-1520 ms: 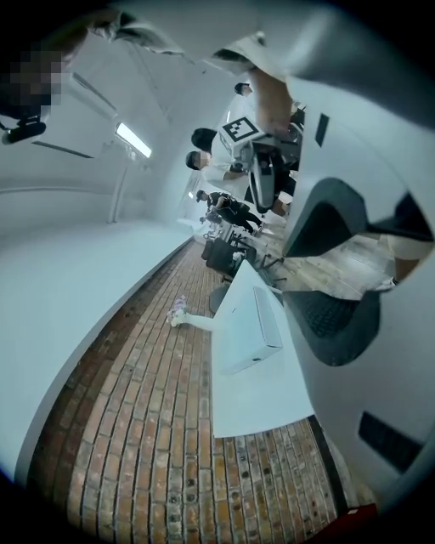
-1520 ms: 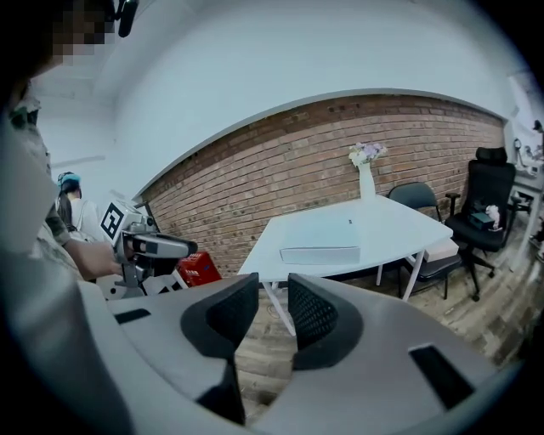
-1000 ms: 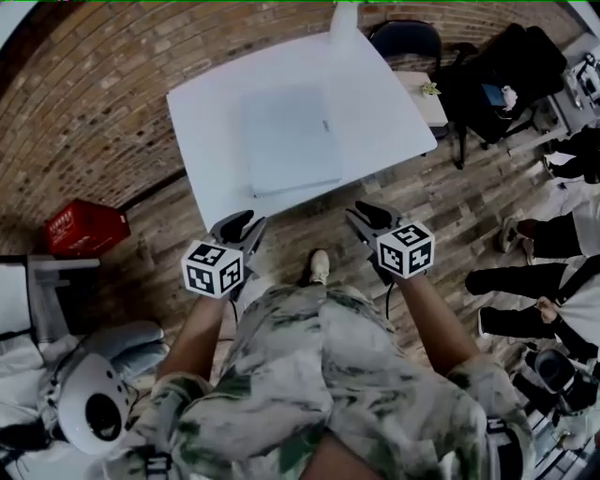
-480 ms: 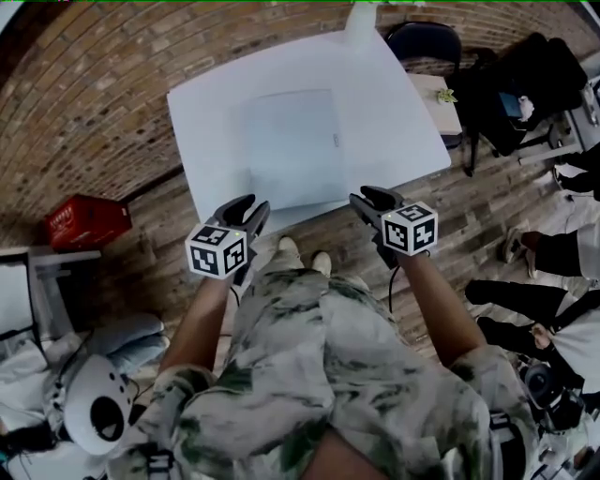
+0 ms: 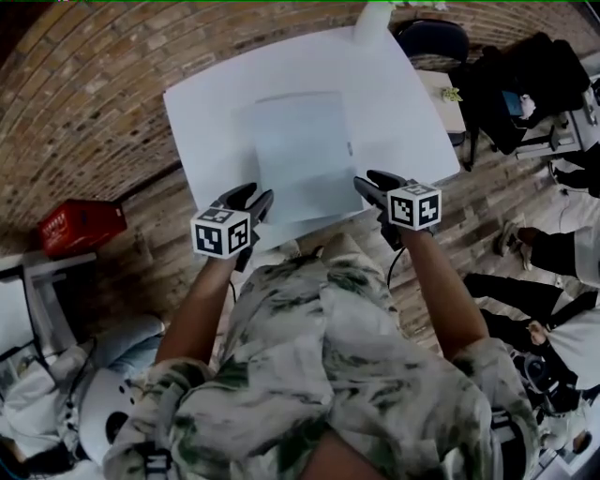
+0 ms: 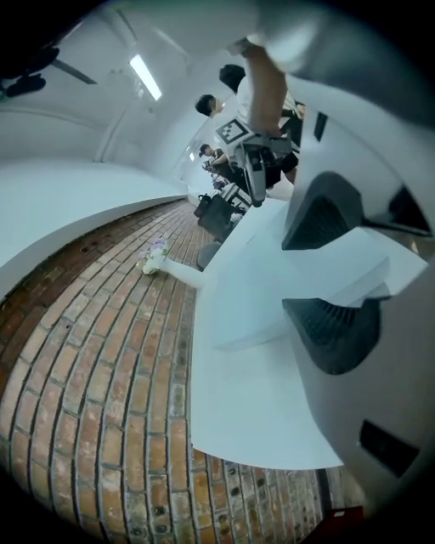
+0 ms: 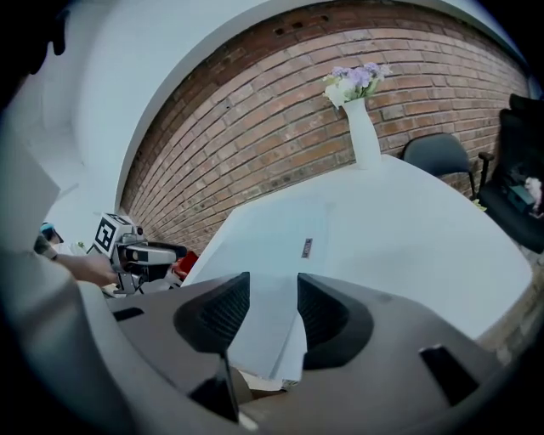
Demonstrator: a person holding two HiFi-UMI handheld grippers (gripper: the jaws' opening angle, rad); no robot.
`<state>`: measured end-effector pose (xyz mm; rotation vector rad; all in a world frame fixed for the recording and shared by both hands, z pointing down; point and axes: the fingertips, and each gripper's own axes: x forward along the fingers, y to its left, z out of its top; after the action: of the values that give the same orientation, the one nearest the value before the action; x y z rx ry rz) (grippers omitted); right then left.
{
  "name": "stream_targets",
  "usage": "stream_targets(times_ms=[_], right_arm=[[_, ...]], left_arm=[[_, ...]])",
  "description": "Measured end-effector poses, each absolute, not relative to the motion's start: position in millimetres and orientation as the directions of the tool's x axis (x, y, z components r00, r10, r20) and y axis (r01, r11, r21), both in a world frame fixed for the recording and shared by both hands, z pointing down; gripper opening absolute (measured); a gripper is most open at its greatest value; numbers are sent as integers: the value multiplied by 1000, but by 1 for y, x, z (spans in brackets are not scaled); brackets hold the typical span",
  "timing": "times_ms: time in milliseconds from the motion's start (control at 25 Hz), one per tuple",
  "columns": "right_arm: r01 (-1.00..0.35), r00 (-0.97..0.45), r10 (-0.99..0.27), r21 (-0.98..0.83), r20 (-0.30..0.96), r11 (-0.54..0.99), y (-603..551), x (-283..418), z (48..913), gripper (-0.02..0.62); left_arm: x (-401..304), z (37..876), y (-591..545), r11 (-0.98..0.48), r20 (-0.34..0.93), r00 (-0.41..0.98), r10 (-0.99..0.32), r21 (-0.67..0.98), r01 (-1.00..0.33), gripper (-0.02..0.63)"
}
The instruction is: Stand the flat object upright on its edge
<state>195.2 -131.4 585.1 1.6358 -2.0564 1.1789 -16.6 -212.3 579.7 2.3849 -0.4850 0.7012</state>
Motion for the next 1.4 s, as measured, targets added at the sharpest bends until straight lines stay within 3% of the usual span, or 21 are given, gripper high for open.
stream_targets(times_ms=[680,960,1400], right_arm=[[-813,-516,-530,-579,673,56,-215,224,633,253],[-739,-625,-441,-671,644,68,-216,218,649,254],[-740,-644,-383,-667,662,90,-218,223,648,225]], left_arm=[[9,644,-268,-534,621,779,-86,631,-563,251],[21,655,-263,-472,620,782,-72,669,-574,268],[28,660,-264,-422,655,755,-2,684,-595,273]])
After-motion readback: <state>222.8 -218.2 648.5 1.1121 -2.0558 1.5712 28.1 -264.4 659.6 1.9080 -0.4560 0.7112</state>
